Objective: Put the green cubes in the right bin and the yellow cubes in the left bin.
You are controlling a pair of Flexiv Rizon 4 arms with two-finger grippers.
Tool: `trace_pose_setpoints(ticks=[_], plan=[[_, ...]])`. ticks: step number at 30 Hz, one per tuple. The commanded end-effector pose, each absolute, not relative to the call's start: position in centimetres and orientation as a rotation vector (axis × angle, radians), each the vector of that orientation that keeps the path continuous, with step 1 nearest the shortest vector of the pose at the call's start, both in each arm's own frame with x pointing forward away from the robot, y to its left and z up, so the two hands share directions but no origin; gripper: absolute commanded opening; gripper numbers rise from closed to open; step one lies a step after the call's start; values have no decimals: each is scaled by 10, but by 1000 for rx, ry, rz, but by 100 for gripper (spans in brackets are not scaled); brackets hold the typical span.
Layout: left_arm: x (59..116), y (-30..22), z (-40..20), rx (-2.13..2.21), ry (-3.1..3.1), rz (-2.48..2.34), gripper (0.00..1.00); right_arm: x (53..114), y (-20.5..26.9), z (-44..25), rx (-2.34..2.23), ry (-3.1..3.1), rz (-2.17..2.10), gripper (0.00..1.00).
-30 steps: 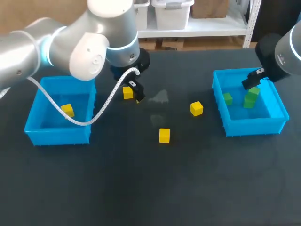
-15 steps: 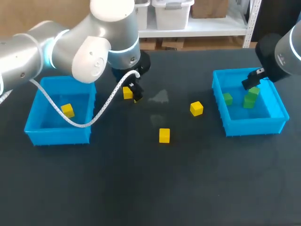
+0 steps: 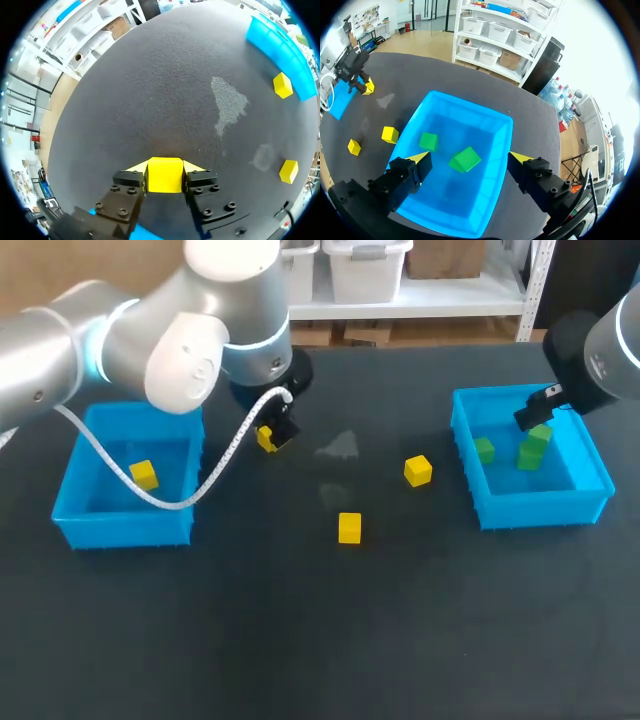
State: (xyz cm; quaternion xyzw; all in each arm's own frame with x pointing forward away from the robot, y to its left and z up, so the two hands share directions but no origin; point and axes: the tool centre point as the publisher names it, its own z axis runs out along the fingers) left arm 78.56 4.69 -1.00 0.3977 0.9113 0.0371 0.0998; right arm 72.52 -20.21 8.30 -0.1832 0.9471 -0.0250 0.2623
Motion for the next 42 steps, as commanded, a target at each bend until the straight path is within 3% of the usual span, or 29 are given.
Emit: trace_pose_setpoints(ticks=[1,17,27,37,38,39,42], plan=[[765,59,8,1149,2675,100,0,724,-202,83,-494,2558,-69,100],[737,138,103,778,2663,59,0,724,-202,83,-494,2558,-69,100],[721,203,99,590,2736,105,0,724,-202,83,-494,2558,-69,100],[712,226,72,596,2830,152,0,724,-202,83,-494,2558,-69,100],[712,227,71,613,2831,161,36,724,-202,83,-494,2558,-69,100],[712,228,69,623,2836,146,100,724,-202,83,-494,2558,-69,100],[715,226,70,631,2827,146,100,724,-202,83,-494,2558,-69,100]])
